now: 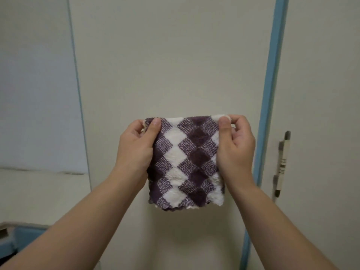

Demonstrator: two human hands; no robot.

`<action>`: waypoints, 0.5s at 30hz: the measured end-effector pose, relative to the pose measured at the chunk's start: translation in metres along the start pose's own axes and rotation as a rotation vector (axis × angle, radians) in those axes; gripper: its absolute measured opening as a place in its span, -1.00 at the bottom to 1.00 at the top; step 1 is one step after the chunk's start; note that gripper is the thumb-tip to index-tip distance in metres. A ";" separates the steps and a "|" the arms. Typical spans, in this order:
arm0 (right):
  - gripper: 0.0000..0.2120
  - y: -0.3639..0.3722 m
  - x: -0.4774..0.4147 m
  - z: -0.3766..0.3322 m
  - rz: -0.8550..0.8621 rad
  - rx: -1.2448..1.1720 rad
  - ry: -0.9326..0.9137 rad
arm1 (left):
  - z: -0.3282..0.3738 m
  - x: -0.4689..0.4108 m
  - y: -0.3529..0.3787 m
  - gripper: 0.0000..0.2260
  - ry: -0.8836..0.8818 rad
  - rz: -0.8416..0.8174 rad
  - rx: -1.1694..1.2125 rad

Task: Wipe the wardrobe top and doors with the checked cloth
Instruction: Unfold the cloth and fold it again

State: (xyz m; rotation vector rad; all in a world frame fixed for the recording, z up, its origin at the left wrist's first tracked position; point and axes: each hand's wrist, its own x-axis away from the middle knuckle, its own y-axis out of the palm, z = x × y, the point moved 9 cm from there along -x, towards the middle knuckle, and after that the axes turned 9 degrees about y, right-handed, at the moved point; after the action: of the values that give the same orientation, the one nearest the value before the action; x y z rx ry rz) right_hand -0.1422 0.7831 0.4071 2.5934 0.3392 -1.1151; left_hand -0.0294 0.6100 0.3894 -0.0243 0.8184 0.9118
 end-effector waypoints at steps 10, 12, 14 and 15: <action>-0.78 0.110 -0.001 -0.003 -0.006 -0.001 -0.032 | -0.010 -0.067 -0.088 -0.84 0.007 0.030 0.021; -0.78 0.126 0.001 -0.005 -0.005 0.023 -0.048 | -0.012 -0.076 -0.101 -0.84 0.010 0.032 0.037; -0.78 0.144 0.004 -0.006 0.008 0.058 -0.068 | -0.014 -0.086 -0.115 -0.87 0.008 0.029 0.069; -0.78 0.152 0.007 -0.005 0.017 0.072 -0.076 | -0.015 -0.091 -0.121 -0.88 0.010 0.028 0.084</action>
State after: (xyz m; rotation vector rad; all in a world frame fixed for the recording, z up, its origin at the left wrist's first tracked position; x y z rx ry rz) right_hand -0.0841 0.6443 0.4326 2.6019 0.2638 -1.2374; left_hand 0.0167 0.4650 0.3994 0.0558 0.8673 0.9038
